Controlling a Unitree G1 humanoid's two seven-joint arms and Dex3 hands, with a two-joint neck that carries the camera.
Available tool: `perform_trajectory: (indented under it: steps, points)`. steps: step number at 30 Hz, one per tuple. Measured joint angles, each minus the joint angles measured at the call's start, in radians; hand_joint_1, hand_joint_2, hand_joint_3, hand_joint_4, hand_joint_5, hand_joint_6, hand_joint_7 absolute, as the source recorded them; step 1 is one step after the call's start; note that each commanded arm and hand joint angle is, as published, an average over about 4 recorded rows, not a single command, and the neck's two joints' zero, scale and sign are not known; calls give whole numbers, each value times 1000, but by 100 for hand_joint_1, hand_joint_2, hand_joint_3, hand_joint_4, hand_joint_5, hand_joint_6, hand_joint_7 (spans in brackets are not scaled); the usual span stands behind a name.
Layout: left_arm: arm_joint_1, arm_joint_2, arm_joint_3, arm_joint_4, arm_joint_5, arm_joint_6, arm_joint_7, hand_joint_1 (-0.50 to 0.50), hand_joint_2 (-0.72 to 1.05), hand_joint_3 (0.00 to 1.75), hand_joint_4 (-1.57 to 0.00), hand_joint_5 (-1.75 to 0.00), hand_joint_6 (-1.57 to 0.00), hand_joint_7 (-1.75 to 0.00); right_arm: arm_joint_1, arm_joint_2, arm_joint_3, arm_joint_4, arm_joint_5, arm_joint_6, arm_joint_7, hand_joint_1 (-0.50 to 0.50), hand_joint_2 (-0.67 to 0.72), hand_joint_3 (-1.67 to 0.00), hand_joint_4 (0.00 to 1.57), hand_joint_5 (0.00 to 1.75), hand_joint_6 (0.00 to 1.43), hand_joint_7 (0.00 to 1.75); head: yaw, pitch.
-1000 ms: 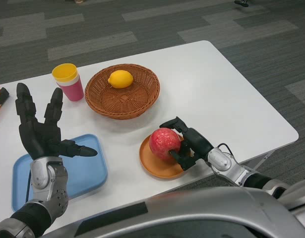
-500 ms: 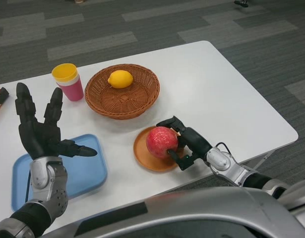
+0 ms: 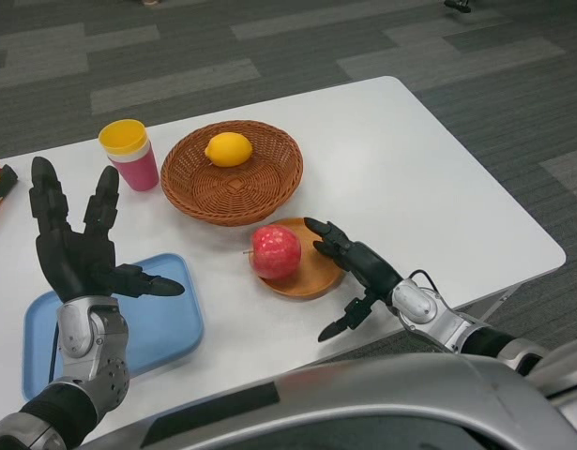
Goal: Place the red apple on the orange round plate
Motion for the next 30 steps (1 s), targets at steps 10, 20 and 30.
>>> perform_trajectory:
  steps: [10, 20, 30]
  points:
    - [0, 0, 0, 0, 0, 0, 0, -48, -55, 9, -67, 0, 0, 0, 1, 0, 0, 0, 8, -10, -3, -42, 11, -16, 0, 0, 0, 5, 1, 1]
    - [0, 0, 0, -1, 0, 0, 0, -48, -55, 9, -67, 0, -1, 0, 22, 16, -97, -89, 46, -43, -121, -46, 46, -2, 0, 0, 0, 0, 5, 29]
    - [1, 0, 1, -1, 0, -1, 0, -48, -55, 9, -67, 0, 0, 0, -1, 57, -290, -220, 48, -90, -193, -46, 53, -4, 0, 0, 0, 0, 21, 114]
